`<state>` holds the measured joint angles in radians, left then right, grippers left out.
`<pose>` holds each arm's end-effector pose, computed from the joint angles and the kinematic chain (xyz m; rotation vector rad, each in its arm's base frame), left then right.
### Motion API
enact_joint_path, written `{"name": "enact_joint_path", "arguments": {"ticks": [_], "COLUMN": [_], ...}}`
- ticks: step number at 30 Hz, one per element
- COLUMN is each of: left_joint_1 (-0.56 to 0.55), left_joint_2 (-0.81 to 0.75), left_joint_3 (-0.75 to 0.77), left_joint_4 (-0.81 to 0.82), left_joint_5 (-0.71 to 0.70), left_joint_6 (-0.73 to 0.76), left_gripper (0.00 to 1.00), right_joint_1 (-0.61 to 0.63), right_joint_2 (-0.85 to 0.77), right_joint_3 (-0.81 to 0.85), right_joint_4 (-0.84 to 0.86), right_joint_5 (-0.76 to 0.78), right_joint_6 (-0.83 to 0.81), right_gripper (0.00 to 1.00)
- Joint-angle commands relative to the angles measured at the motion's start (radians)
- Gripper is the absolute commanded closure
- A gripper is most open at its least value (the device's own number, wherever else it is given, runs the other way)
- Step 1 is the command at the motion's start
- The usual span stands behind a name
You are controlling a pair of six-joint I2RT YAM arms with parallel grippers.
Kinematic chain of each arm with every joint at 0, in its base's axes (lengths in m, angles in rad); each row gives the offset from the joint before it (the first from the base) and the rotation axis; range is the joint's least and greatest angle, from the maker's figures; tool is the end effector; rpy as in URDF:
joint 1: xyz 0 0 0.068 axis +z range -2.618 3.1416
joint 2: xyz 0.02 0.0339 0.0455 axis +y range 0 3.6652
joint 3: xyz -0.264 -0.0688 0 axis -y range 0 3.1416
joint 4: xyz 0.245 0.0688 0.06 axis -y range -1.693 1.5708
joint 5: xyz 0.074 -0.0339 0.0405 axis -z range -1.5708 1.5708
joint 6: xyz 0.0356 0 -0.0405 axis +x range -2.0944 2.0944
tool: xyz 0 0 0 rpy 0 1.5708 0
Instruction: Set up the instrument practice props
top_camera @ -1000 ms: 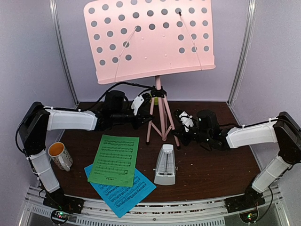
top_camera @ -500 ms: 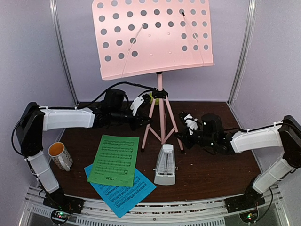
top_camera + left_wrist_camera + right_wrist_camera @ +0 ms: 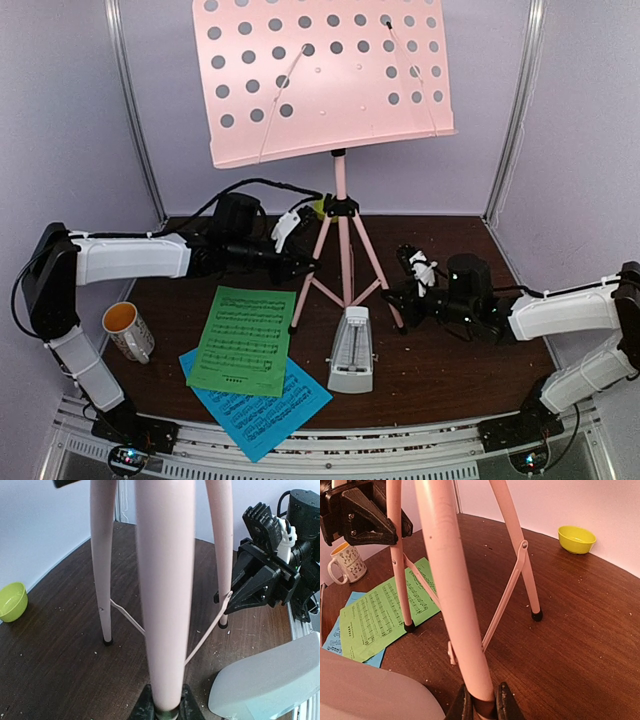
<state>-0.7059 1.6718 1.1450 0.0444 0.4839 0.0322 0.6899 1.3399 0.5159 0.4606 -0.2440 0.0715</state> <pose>0.2800 -0.2604 0.2559 1.0474 1.8409 -0.9069 0.2039 0.1794 0.1929 -0.7652 1.8429 0.7358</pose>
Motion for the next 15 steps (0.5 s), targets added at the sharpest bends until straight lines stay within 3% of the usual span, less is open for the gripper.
{"name": "enact_joint_path", "arguments": {"ticks": [1, 15], "left_joint_1": [0.084, 0.082], "left_joint_2": [-0.063, 0.085], "left_joint_3": [0.005, 0.205], "left_joint_4": [0.046, 0.106], "left_joint_5": [-0.128, -0.209], "left_joint_6": [0.011, 0.079], "left_gripper": [1.0, 1.0], "right_joint_1": [-0.069, -0.074], "right_joint_2": [0.009, 0.199], "right_joint_3": [-0.05, 0.138], "right_joint_4": [-0.145, -0.018], "right_joint_5": [0.261, 0.413], "right_joint_6": [0.109, -0.058], "right_gripper": [1.0, 1.0]}}
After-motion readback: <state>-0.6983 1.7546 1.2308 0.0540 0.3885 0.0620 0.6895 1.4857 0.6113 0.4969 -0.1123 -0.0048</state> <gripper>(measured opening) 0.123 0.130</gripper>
